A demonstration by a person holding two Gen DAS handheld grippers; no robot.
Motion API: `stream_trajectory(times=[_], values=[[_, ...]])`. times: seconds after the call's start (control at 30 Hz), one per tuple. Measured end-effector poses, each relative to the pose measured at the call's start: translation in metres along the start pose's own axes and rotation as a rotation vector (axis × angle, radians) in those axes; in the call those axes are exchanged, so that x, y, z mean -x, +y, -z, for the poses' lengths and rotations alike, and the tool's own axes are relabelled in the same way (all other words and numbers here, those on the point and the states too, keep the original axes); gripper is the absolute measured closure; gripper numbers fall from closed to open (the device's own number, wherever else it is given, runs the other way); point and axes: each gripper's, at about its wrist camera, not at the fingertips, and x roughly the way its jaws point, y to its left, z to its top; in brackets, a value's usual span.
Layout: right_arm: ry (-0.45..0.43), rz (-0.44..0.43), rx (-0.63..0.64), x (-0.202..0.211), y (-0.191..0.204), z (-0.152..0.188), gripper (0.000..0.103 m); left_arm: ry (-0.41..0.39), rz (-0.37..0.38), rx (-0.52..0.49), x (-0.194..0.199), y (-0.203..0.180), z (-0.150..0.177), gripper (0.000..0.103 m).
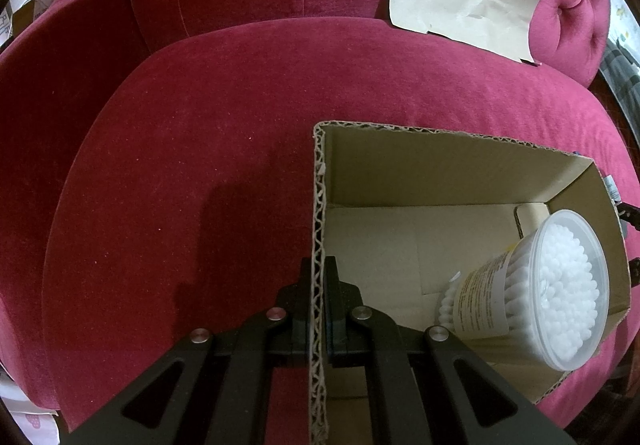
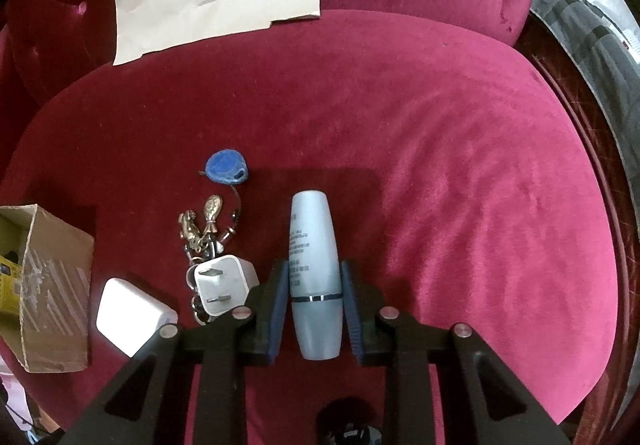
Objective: Organize rigid objects
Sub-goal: 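Grasp the white lotion bottle with the right gripper, then carry the lotion bottle into the box and release it beside the tub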
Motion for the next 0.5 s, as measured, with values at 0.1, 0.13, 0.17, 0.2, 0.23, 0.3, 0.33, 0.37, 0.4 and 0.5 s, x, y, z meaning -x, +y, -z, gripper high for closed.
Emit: stream_trajectory(times=[0.1,0.13,0.17,0.2,0.23,0.3,0.33,0.37,0.4,0.5], values=[[-0.016,0.005,-0.003,0.008,0.002,-0.002,0.076,-0.001,-0.002,-0.002,0.0,0.0,0.0,0.099],[-0.023,0.004,-0.004,0.013,0.004,-0.004,0.076,-0.001,-0.002,-0.002,-0.001,-0.001,0.0,0.099],[-0.029,0.003,-0.003,0.017,0.005,-0.005,0.076,-0.001,-0.002,-0.002,-0.001,-0.001,0.0,0.099],[-0.036,0.003,-0.003,0.02,0.007,-0.006,0.076,-0.001,-0.003,-0.002,-0.001,0.0,0.0,0.099],[-0.047,0.006,0.002,0.026,0.01,-0.007,0.076,-0.002,-0.003,-0.002,-0.001,-0.001,0.0,0.099],[-0.063,0.003,0.014,0.034,0.016,-0.009,0.076,-0.003,-0.003,-0.001,-0.001,0.0,0.0,0.099],[-0.072,-0.002,0.02,0.04,0.021,-0.011,0.076,-0.003,-0.002,-0.001,-0.001,0.0,0.0,0.099],[-0.079,-0.006,0.027,0.043,0.025,-0.012,0.076,-0.003,-0.003,-0.001,-0.001,-0.001,0.0,0.099],[-0.082,-0.009,0.033,0.046,0.029,-0.013,0.076,-0.003,-0.002,0.0,-0.001,-0.001,0.0,0.099],[-0.088,-0.034,0.04,0.055,0.037,-0.015,0.076,-0.003,-0.003,0.001,-0.001,-0.001,0.0,0.099]])
